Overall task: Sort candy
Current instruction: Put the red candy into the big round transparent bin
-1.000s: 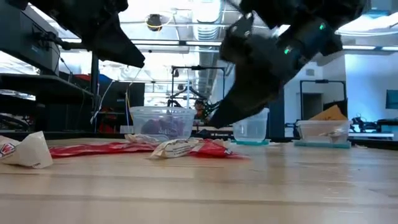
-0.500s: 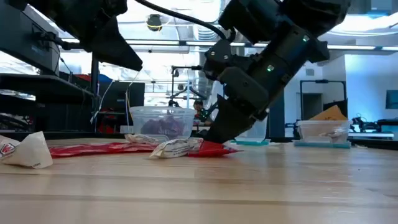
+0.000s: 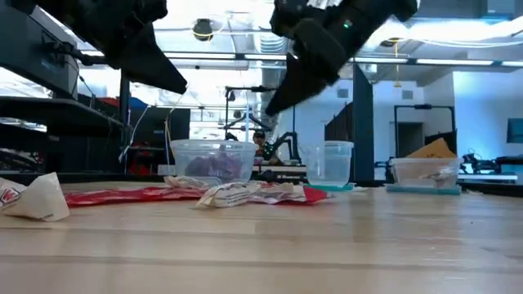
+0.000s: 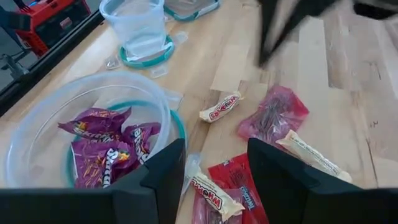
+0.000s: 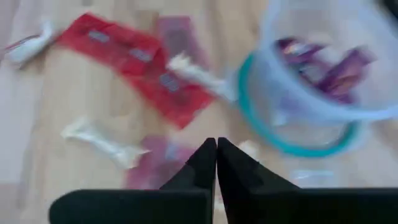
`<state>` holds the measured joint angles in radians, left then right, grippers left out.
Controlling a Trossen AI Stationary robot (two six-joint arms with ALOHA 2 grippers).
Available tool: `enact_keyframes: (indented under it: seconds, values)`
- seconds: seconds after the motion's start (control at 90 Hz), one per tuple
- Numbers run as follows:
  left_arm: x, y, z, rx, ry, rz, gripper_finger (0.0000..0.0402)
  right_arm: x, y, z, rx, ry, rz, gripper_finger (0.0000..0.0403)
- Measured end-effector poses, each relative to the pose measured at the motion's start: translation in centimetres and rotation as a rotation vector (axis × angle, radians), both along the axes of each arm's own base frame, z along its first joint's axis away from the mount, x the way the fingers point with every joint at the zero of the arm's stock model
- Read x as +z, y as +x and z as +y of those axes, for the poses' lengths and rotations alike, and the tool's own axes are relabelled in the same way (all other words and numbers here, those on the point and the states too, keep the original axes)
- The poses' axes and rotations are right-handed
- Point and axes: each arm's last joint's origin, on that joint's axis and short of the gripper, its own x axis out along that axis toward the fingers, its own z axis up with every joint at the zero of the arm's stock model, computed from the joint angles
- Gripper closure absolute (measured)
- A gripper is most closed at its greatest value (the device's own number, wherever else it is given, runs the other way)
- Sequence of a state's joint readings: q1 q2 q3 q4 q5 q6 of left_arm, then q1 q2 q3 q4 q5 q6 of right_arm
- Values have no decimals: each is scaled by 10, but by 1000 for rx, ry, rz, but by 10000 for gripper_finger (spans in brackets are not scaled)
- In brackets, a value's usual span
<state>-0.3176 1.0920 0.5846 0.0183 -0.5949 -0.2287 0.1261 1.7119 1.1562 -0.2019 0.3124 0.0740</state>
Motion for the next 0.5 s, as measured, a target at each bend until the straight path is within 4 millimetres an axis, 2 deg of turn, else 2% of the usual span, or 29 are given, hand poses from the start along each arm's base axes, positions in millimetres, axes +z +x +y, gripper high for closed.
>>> enact_keyframes:
  seconds: [0.133,0.267,0.367,0.5]
  values:
    - [0,0,0,0,-1,1,240,8,0,-20,-67,132,-36,402]
    - [0,0,-1,-2,-2,0,240,-12,2,-10,-19,333,64,391]
    - [-1,0,-1,-2,-1,5,240,-32,3,7,-25,397,153,350]
    - [-1,0,-1,-8,-4,6,240,-59,6,24,-66,370,223,272]
